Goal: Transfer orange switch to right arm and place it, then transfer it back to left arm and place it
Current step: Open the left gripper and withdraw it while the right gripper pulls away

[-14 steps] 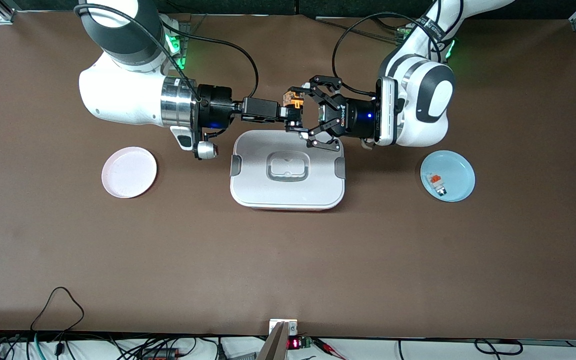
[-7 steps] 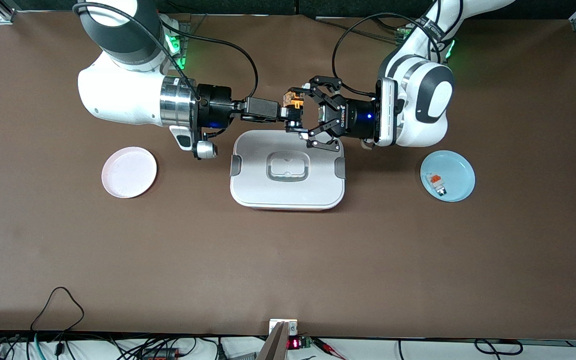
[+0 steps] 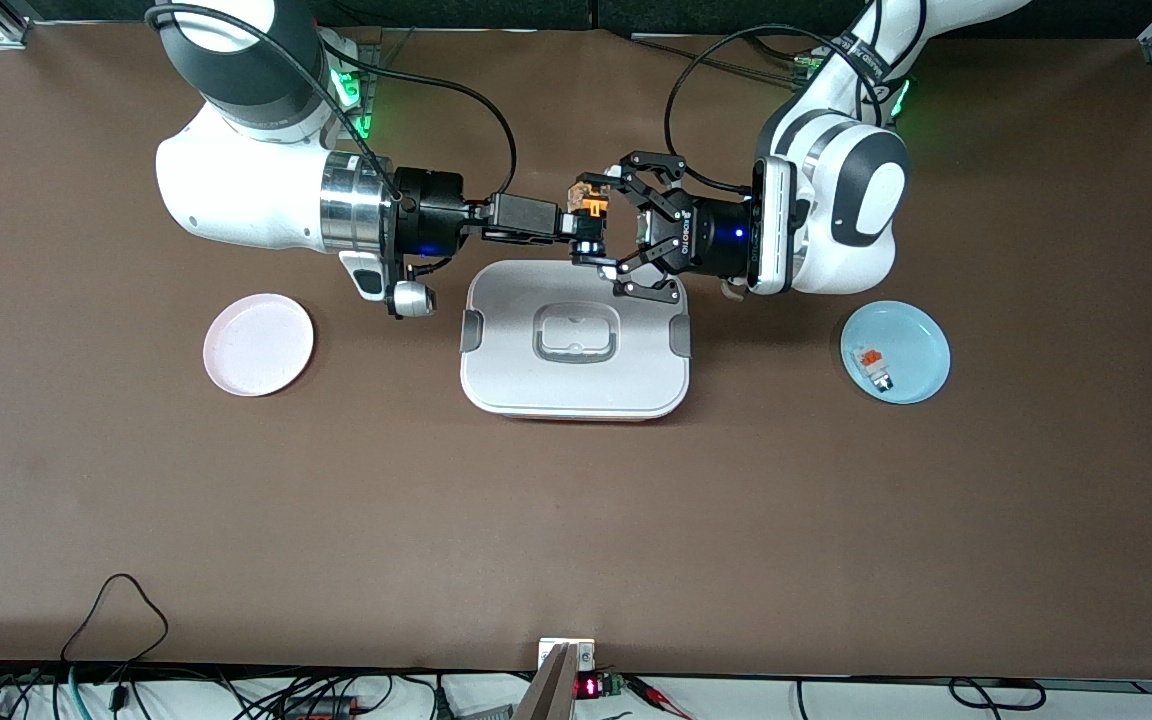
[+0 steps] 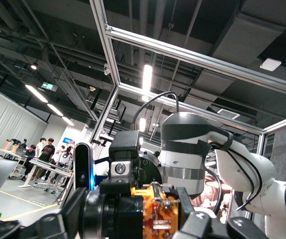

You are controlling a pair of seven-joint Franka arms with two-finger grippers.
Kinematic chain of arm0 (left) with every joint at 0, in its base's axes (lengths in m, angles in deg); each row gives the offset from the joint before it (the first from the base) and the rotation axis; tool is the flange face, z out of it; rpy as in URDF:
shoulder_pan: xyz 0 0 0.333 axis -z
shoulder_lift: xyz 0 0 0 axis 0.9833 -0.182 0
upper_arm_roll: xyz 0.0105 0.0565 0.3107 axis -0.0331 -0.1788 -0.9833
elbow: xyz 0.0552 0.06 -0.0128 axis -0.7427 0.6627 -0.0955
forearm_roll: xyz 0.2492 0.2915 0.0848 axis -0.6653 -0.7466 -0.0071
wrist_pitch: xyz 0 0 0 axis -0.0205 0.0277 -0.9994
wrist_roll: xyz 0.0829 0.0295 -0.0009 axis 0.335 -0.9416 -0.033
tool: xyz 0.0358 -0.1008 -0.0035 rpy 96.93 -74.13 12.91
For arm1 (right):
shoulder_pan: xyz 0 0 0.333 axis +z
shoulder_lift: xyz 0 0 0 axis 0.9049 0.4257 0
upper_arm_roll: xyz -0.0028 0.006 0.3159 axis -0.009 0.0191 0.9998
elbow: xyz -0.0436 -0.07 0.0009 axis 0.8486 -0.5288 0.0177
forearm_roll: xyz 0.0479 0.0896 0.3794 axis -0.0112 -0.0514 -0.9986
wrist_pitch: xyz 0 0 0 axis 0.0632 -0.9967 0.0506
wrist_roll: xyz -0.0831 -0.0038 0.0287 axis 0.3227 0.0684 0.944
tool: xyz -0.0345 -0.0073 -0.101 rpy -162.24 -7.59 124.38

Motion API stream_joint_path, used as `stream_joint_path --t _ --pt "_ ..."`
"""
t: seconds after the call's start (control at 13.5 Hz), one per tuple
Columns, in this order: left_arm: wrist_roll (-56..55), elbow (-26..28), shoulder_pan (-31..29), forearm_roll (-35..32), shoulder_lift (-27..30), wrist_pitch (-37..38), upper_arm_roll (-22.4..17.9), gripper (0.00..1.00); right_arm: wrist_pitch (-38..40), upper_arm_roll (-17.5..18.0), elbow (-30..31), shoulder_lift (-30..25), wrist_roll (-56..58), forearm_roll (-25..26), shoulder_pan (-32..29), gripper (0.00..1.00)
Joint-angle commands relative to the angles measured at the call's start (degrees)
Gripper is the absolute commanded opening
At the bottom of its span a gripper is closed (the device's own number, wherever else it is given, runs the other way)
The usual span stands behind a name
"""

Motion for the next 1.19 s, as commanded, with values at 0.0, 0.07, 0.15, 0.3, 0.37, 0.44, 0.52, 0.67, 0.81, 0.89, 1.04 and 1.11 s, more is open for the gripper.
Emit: stream_joint_path --t 0.0,0.07,0.15,0.3,0.37,0.44,0.52,0.67,0.81,0.89,1.04,1.11 --pt "-1.78 -0.62 -0.80 1.40 0.13 0.71 0.18 0.99 0.29 0.26 -1.11 0.48 0.95 -0.48 -0.02 0.21" --pt "-2.13 -0.62 -1.49 0.96 0.31 0.71 -0.17 0.99 0.29 0.18 -1.11 0.48 0.95 -0.48 0.07 0.21" --pt "-2.66 -0.62 -2.20 0.61 0.49 0.71 -0.35 0.99 0.29 0.18 -1.11 0.48 1.04 -0.48 0.07 0.21" --pt "-2.66 -0.62 -3.86 0.43 0.92 0.71 -0.52 0.99 0.29 0.26 -1.11 0.48 1.65 -0.40 0.07 0.21" --pt "-2.40 -0.53 -5.70 0.34 1.45 0.62 -0.78 0.99 0.38 0.26 -1.11 0.48 2.44 -0.31 -0.02 0.21" --pt "-2.49 -0.71 -6.76 0.25 1.45 0.27 -1.31 0.99 0.47 0.18 -0.93 0.48 3.67 -0.22 -0.10 0.21" --pt "-1.44 -0.53 -7.38 0.34 1.45 0.27 -1.84 0.99 0.73 0.18 -0.32 0.39 5.33 0.91 -0.10 0.21" --pt "-1.60 -0.62 -10.54 -0.27 2.24 0.36 -2.63 0.99 2.22 0.18 0.56 0.21 5.44 3.98 -0.28 0.21" --pt "-6.14 -2.36 -11.87 -8.14 2.60 0.27 -4.29 0.99 5.90 0.00 1.53 0.13 5.44 11.08 -1.24 0.21" --pt "-11.57 -3.86 -12.22 -13.67 2.86 0.27 -5.69 0.99 8.09 0.00 2.05 0.13 5.52 15.73 -1.94 0.21" --pt "-22.12 -5.88 -12.83 -23.43 4.70 0.27 -8.24 0.99 11.18 0.00 2.67 0.04 6.40 24.09 -3.09 0.21" --pt "-26.18 -6.85 -12.84 -27.57 5.58 0.27 -9.74 0.99 12.24 0.00 3.46 -0.05 7.53 27.43 -3.61 0.21"
